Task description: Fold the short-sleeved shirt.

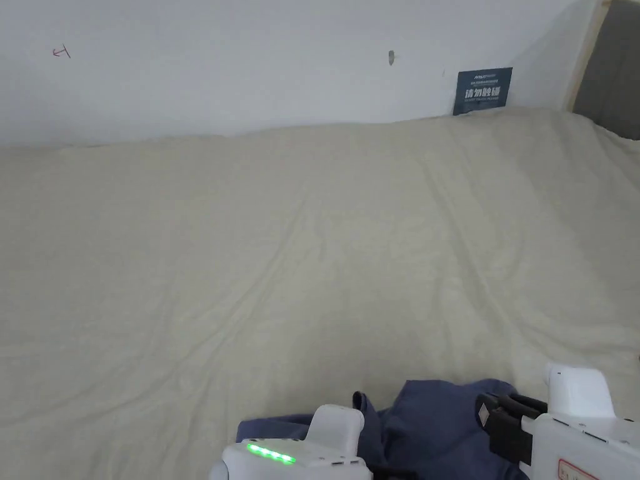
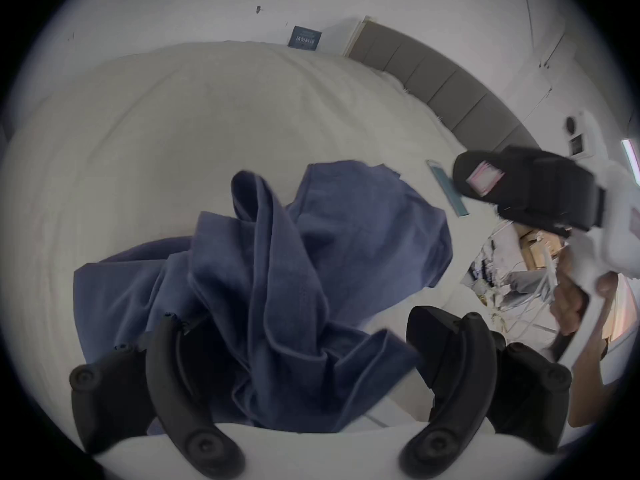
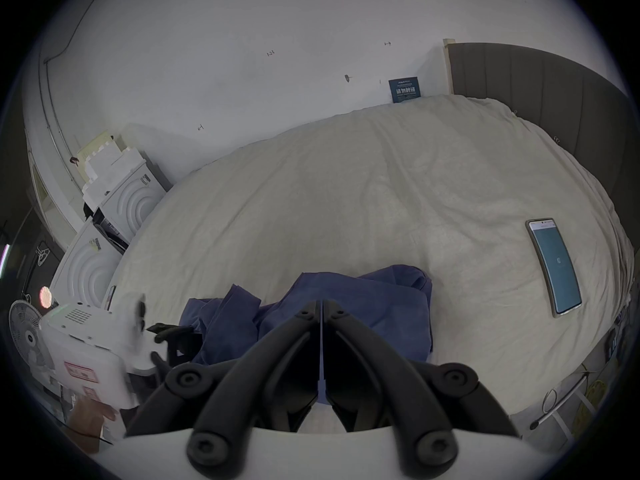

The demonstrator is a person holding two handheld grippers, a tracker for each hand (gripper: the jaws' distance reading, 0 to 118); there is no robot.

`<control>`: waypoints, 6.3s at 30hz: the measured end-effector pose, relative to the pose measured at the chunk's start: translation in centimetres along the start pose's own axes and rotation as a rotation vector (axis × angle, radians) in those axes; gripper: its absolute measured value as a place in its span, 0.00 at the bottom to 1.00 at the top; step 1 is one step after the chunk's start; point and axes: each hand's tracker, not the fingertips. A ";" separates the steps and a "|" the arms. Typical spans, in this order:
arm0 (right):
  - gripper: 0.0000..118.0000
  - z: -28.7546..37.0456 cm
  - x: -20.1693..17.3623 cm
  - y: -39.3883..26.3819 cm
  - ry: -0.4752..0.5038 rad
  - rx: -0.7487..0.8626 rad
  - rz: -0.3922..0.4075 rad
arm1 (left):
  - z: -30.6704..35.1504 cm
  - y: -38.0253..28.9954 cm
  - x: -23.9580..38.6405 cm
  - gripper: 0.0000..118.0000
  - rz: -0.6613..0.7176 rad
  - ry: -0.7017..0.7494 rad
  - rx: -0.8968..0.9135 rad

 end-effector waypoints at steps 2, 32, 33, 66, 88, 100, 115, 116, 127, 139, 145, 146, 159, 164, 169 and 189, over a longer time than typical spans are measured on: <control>0.04 -0.1 -0.1 -0.2 -0.001 -0.004 0.008 | 1.3 0.5 0.3 0.89 -0.025 0.029 0.041; 0.04 0.4 0.2 -0.2 0.017 0.016 -0.016 | 1.5 -3.3 -4.0 0.00 0.051 0.167 0.186; 0.04 0.3 0.2 -0.2 0.018 0.016 -0.015 | 1.4 -3.2 -4.2 0.00 0.067 0.168 0.176; 0.04 1.0 0.4 0.2 0.018 0.020 -0.005 | 2.7 0.0 0.1 0.00 0.004 -0.018 0.196; 0.04 -0.7 -6.4 -1.0 0.074 -0.035 0.107 | 6.2 -6.2 -11.5 0.88 0.196 0.144 0.169; 0.04 -1.2 -5.4 -1.1 0.065 -0.060 0.105 | 3.3 -6.6 -12.3 0.89 0.240 0.163 0.184; 0.04 -2.0 -5.9 -1.5 0.088 -0.084 0.099 | 4.3 -6.2 -12.4 0.12 0.279 0.124 0.216; 0.04 -2.0 -5.9 -1.5 0.087 -0.082 0.102 | 4.4 -6.2 -12.3 0.12 0.273 0.125 0.218; 0.04 -1.4 -5.3 -0.9 0.069 -0.072 0.097 | 7.6 -5.9 -13.6 0.11 0.308 0.139 0.285; 0.04 -1.4 -4.8 -0.7 0.060 -0.064 0.087 | 17.5 -9.3 -19.3 0.11 0.389 0.333 0.345; 0.04 -1.8 -4.9 -0.9 0.070 -0.064 0.076 | 19.4 -7.6 -16.5 0.11 0.279 0.358 0.312; 0.04 -1.8 -4.9 -0.9 0.073 -0.065 0.072 | 19.4 -6.9 -15.6 0.11 0.256 0.329 0.314; 0.04 -0.3 -2.9 -1.0 0.070 -0.038 0.029 | 8.3 1.6 -3.8 0.11 -0.002 0.068 0.106; 0.04 0.2 -1.4 -1.1 0.054 -0.033 0.008 | 3.5 3.1 -3.1 0.11 0.068 0.007 0.026; 0.04 0.2 -0.1 -1.2 0.035 -0.029 -0.022 | 1.2 3.6 -3.5 0.29 0.106 0.011 -0.035; 0.04 0.4 -0.1 -1.5 0.055 -0.017 -0.036 | 9.5 0.5 -6.3 0.03 0.027 0.194 0.189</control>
